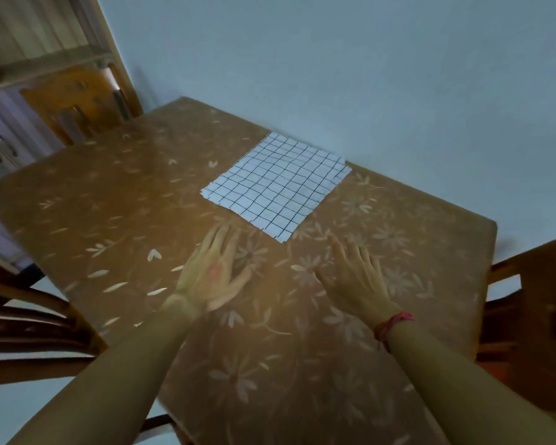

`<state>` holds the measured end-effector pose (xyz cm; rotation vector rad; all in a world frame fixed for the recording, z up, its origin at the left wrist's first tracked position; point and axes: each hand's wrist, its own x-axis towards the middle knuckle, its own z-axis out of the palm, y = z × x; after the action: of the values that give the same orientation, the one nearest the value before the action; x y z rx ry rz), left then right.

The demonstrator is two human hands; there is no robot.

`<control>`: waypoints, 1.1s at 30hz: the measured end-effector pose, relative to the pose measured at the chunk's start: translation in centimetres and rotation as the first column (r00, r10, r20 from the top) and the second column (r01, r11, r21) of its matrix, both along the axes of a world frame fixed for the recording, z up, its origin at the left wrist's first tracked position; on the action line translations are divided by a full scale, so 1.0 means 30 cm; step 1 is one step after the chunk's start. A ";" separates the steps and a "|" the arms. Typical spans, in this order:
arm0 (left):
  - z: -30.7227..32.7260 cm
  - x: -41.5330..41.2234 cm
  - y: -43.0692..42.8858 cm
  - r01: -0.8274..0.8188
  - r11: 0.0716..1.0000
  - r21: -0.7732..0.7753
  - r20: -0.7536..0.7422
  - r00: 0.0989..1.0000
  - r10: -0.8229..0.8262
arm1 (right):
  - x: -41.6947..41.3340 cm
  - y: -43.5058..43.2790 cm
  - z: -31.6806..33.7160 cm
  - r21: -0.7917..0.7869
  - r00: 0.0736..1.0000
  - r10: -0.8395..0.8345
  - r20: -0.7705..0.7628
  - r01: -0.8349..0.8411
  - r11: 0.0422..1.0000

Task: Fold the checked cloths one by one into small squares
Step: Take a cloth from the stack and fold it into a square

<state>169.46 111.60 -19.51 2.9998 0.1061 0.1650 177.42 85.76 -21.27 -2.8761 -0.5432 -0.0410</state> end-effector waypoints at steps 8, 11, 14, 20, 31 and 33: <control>-0.198 0.235 0.100 0.033 0.999 0.036 -0.042 0.999 -0.031 | 0.192 0.118 -0.171 -0.009 1.000 0.009 -0.022 -0.009 1.000; -0.279 0.328 0.121 0.042 0.997 0.063 -0.055 0.998 -0.038 | 0.268 0.176 -0.257 -0.015 0.999 0.029 -0.038 -0.030 0.999; -0.360 0.432 0.138 0.021 1.000 0.009 -0.084 0.996 -0.020 | 0.344 0.229 -0.340 0.000 0.997 0.077 -0.014 -0.077 0.997; -0.483 0.606 0.132 0.011 0.997 -0.082 -0.048 0.999 -0.015 | 0.477 0.301 -0.469 0.028 0.997 0.077 0.003 -0.077 0.997; -0.576 0.729 0.083 0.003 0.998 -0.069 0.026 1.000 -0.001 | 0.556 0.384 -0.541 0.106 0.989 0.133 -0.069 -0.125 0.987; -0.580 0.728 0.078 -0.002 0.996 -0.085 0.076 0.997 0.009 | 0.552 0.386 -0.544 0.131 0.990 0.134 -0.051 -0.126 0.983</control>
<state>191.29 113.94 -36.90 2.9050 0.1104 0.2680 193.98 97.33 -37.58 -2.7027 -0.6890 0.0300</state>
